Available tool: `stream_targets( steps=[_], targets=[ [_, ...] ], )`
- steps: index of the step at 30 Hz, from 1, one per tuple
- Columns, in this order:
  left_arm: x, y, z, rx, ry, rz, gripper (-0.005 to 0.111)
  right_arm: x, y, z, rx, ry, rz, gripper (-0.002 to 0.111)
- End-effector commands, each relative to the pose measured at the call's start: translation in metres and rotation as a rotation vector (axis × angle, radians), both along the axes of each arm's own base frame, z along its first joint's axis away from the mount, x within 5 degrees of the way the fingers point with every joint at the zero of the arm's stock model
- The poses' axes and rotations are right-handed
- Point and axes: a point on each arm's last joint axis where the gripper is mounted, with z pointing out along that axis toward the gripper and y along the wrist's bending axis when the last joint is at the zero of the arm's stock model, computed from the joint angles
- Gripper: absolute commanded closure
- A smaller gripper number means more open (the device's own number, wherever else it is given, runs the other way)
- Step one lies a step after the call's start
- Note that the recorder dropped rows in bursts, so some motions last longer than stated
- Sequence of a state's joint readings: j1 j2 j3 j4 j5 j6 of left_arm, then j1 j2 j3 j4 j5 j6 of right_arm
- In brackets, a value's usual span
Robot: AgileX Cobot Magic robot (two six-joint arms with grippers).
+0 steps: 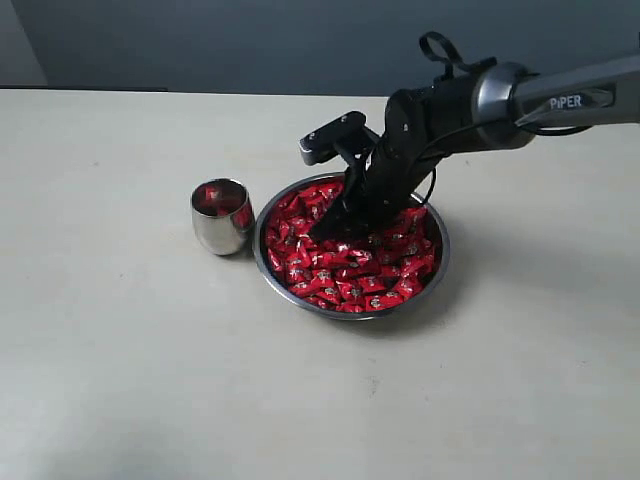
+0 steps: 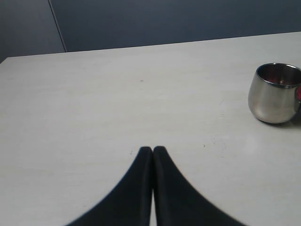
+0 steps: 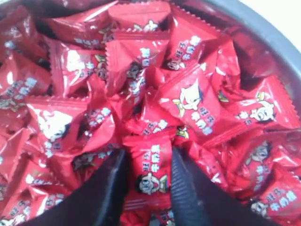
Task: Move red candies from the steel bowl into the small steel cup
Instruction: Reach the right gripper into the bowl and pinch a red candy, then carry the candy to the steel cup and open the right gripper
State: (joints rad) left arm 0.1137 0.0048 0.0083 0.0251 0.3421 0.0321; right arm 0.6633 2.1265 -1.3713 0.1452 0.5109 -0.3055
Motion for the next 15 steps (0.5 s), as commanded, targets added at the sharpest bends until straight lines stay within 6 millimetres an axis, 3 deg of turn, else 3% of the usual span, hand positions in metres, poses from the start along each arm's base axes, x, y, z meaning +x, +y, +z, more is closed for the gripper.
stream_targets(
  steps=[1,4,8,12,15],
  targets=[
    [0.000,0.000,0.003,0.001,-0.018,-0.005,0.106,0.002,-0.001,-0.003,-0.008,-0.008,0.007,0.098],
    [0.000,0.000,0.003,0.001,-0.018,-0.005,0.106,0.001,-0.002,0.008,0.009,-0.013,-0.009,0.109],
    [0.000,0.000,0.003,0.001,-0.018,-0.005,0.106,-0.003,-0.004,0.045,0.049,-0.054,-0.014,0.101],
    [0.000,0.000,0.003,0.001,-0.018,-0.005,0.106,-0.012,-0.010,0.077,0.069,-0.064,-0.011,0.101],
    [0.000,0.000,0.003,0.001,-0.018,-0.005,0.106,-0.015,-0.009,0.087,0.117,-0.044,-0.037,0.101]
  ],
)
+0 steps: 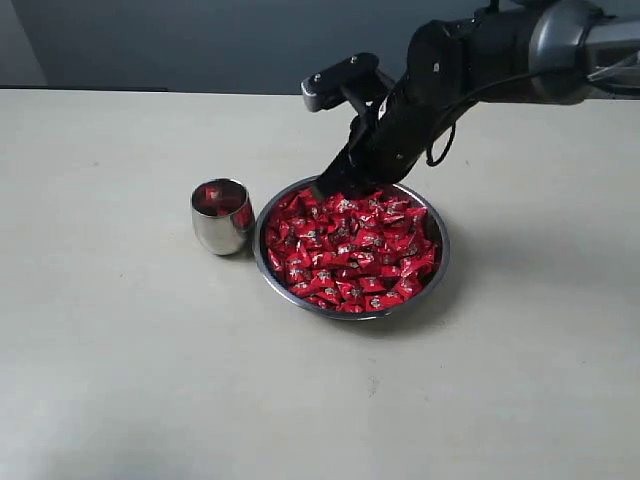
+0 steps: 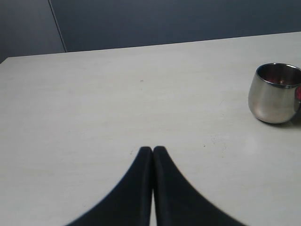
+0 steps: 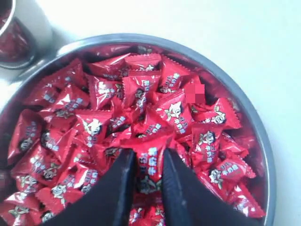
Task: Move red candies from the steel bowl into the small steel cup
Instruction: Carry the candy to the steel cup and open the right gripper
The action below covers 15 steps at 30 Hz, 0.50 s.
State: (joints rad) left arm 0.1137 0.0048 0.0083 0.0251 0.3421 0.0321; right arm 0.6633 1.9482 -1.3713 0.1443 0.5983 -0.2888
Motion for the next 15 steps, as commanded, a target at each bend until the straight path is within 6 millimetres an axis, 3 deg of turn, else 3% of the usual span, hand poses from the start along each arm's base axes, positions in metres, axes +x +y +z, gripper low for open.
stream_targets(
  steps=[1,10,15],
  targets=[
    [0.000,0.000,0.003,0.001,-0.018,-0.005,0.106,-0.006,0.000,0.017,0.082,0.037,-0.046,0.101],
    [0.000,0.000,0.003,0.001,-0.018,-0.005,0.106,-0.038,0.056,0.028,0.253,-0.076,0.064,0.101],
    [0.000,0.000,0.003,0.001,-0.018,-0.005,0.106,-0.041,0.079,0.025,0.270,-0.093,0.104,0.101]
  ],
)
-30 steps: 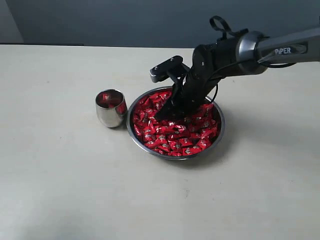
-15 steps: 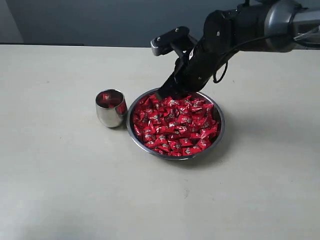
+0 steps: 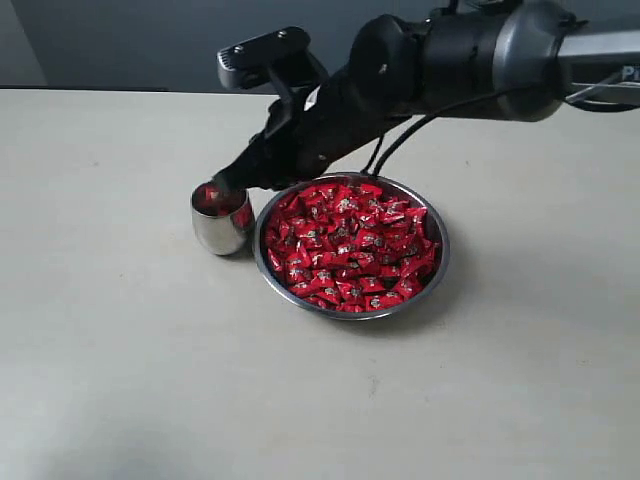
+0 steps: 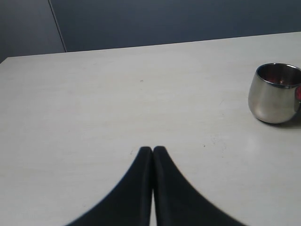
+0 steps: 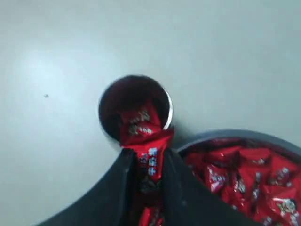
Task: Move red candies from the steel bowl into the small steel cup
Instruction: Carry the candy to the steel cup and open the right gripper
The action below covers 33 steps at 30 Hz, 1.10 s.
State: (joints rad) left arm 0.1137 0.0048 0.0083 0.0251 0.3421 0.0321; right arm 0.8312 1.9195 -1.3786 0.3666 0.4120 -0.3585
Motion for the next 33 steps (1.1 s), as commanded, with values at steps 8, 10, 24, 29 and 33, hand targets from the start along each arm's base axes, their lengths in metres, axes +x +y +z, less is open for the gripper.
stream_targets(
  steps=[8,10,24,29,33],
  targets=[
    [0.000,0.000,0.003,0.001,-0.018,-0.005,0.106,0.016,0.044,-0.023,-0.029,0.046,0.066,0.101],
    [0.000,0.000,0.003,0.001,-0.018,-0.005,0.106,0.020,0.048,-0.027,-0.035,0.051,0.071,0.101],
    [0.000,0.000,0.003,0.001,-0.018,-0.005,0.106,0.026,0.053,-0.038,-0.079,0.032,0.094,0.101],
    [0.000,0.000,0.003,0.001,-0.018,-0.005,0.106,0.026,0.053,-0.038,-0.080,0.032,0.095,0.090],
    [0.000,0.000,0.003,0.001,-0.018,-0.005,0.106,0.026,0.053,-0.038,-0.083,0.029,0.097,0.073]
  ],
)
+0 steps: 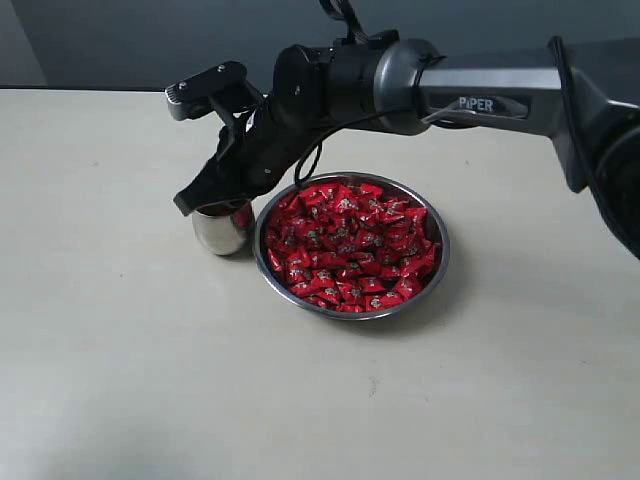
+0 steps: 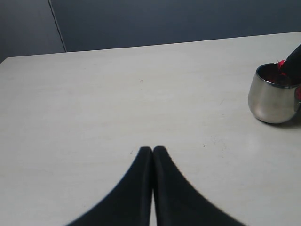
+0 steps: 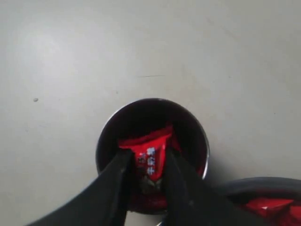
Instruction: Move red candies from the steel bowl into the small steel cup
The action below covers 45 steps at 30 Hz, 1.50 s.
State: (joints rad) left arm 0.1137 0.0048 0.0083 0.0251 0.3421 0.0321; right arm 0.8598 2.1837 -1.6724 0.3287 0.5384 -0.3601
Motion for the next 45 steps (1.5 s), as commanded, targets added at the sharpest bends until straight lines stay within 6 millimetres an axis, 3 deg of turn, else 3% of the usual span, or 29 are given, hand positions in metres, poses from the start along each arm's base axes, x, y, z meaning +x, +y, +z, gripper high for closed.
stream_targets(
  steps=[1,5,9,13,17,24,29,45],
  targets=[
    [0.000,0.000,0.003,0.001,-0.018,-0.005,0.106,0.000,0.000,0.004,-0.005,-0.018,0.013,0.073],
    [0.000,0.000,0.003,0.001,-0.018,-0.005,0.106,0.000,-0.002,0.008,-0.031,-0.047,0.034,0.073],
    [0.000,0.000,0.003,0.001,-0.018,-0.005,0.106,-0.005,-0.011,0.028,-0.084,-0.064,0.072,0.073],
    [0.000,0.000,0.003,0.001,-0.018,-0.005,0.106,-0.010,-0.027,0.048,-0.190,-0.057,0.079,0.073],
    [0.000,0.000,0.003,0.001,-0.018,-0.005,0.106,-0.005,-0.051,0.052,-0.280,-0.061,0.023,0.073],
    [0.000,0.000,0.003,0.001,-0.018,-0.005,0.106,0.009,-0.103,0.027,-0.319,0.001,-0.102,0.073],
    [0.000,0.000,0.003,0.001,-0.018,-0.005,0.106,0.018,-0.124,0.009,-0.288,0.017,-0.170,0.073],
    [0.000,0.000,0.003,0.001,-0.018,-0.005,0.106,0.036,-0.112,-0.030,-0.230,-0.029,-0.191,0.069]
  ],
)
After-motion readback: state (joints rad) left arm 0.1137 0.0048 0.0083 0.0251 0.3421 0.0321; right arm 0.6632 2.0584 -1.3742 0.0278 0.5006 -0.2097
